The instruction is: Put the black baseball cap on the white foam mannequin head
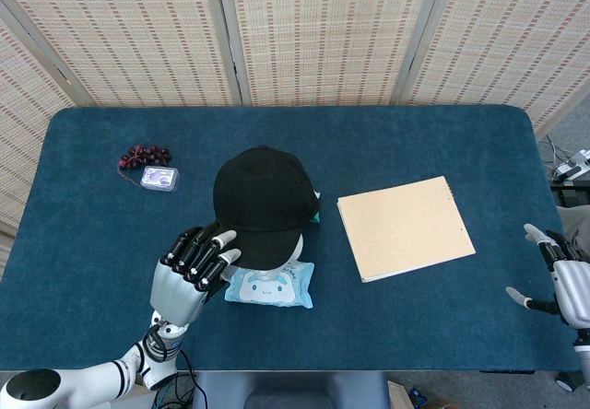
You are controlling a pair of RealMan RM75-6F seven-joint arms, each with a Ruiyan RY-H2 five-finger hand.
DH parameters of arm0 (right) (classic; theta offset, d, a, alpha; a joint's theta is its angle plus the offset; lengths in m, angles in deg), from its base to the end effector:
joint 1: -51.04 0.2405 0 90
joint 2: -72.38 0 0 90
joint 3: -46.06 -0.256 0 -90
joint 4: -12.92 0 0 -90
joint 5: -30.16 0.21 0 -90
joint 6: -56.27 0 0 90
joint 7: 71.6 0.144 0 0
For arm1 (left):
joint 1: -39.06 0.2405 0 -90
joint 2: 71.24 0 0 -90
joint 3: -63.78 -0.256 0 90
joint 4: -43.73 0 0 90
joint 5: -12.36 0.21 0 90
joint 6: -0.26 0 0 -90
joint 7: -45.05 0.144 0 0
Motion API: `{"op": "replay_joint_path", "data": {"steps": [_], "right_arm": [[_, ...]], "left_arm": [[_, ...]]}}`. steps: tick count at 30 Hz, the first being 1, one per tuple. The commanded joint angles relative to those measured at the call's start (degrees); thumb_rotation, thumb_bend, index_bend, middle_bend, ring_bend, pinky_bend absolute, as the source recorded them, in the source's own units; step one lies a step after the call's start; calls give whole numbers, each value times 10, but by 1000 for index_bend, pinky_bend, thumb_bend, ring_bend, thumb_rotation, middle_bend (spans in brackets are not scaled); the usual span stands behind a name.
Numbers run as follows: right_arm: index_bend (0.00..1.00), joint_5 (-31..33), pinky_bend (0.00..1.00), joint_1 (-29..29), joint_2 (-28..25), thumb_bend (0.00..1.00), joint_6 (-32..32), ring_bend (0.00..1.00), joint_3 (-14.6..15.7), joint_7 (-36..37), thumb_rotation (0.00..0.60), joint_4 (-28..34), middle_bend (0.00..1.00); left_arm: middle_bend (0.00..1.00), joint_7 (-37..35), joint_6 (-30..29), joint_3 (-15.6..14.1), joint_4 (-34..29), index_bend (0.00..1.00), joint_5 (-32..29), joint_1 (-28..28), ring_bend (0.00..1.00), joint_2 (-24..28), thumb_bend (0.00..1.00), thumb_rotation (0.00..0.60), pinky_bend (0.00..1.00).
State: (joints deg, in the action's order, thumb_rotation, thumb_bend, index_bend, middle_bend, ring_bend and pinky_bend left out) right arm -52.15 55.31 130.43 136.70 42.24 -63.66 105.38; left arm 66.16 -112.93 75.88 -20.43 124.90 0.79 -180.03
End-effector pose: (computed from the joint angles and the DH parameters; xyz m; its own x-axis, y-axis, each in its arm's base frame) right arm -0.3311 -0.1812 0.1901 0.3514 -0.0538 0.9347 -0.9321 0.0739 0.3546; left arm -0.0781 0.2566 0.0273 -0.1172 -0.6858 0.7183 0.6432 -0.6035 -0.4713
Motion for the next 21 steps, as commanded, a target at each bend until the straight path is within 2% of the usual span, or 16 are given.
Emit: {"op": "replay_joint_path", "data": {"steps": [1,21], "right_arm": [[61,0,385,0,0,0,0,113,0,0,600,0,238],[61,4,384,1,-1,0,-5,114,-2,0,600,0,238]], "left_arm": [[464,-5,3,-4,5,892,1,2,339,-2,373,600,446],[463,-22,-6,-36,38,893,12,29,339,-21,373,600,446]]}}
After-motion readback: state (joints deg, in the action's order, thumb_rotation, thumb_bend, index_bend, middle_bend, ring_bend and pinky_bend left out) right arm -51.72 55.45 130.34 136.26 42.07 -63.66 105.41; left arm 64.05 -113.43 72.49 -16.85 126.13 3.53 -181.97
